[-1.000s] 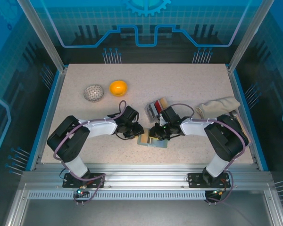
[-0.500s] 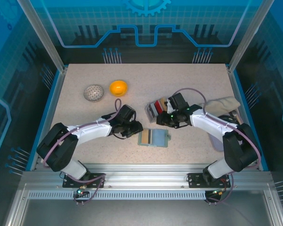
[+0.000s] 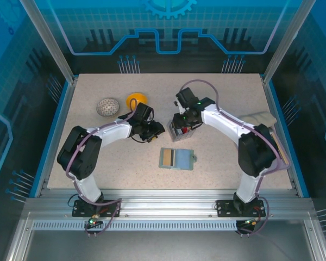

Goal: Put the credit cards into the card holder

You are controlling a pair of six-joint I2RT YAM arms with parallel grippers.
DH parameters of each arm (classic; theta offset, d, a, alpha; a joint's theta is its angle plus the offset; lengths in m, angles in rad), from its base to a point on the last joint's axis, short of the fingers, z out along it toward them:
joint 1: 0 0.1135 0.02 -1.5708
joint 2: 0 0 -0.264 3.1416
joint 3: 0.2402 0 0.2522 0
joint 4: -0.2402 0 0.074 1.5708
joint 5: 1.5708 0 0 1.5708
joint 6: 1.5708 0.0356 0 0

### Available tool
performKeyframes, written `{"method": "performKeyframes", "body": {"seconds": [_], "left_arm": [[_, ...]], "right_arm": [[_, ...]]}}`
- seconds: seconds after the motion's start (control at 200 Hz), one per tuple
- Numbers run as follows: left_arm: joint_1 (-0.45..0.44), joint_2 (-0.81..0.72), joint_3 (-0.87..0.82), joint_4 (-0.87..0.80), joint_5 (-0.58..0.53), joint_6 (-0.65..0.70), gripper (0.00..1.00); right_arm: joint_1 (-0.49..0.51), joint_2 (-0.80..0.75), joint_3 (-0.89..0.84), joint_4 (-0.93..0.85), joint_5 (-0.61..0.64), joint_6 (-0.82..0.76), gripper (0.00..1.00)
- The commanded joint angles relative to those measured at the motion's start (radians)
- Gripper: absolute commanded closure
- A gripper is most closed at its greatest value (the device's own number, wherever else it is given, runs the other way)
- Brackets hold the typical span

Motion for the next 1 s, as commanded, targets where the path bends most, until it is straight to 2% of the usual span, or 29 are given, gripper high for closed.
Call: {"method": "performKeyframes", "body": {"seconds": [0.0,0.275,0.62,0.78,0.995], "left_arm": [[0.02,0.036,0.039,0.027,0.061,-0.046,0.54],[0.03,0.084,0.065,0.054,0.077,-0.065,0.54],[0.031,0.068,0.013,0.092,0.054,-0.091,0.54],[0.033,0.053,-0.011,0.095,0.043,-0.094,0.54],[0.033,0.039,-0.02,0.094,0.038,-0.09,0.54]], "right_arm": [[0.043,0.063,0.08,-0.091,0.105,-0.073,0.64],[0.088,0.216,0.229,-0.162,0.262,-0.101,0.63],[0.113,0.316,0.297,-0.199,0.307,-0.128,0.6],[0.125,0.348,0.31,-0.214,0.349,-0.122,0.58],[0.139,0.316,0.305,-0.226,0.48,-0.121,0.57]]}}
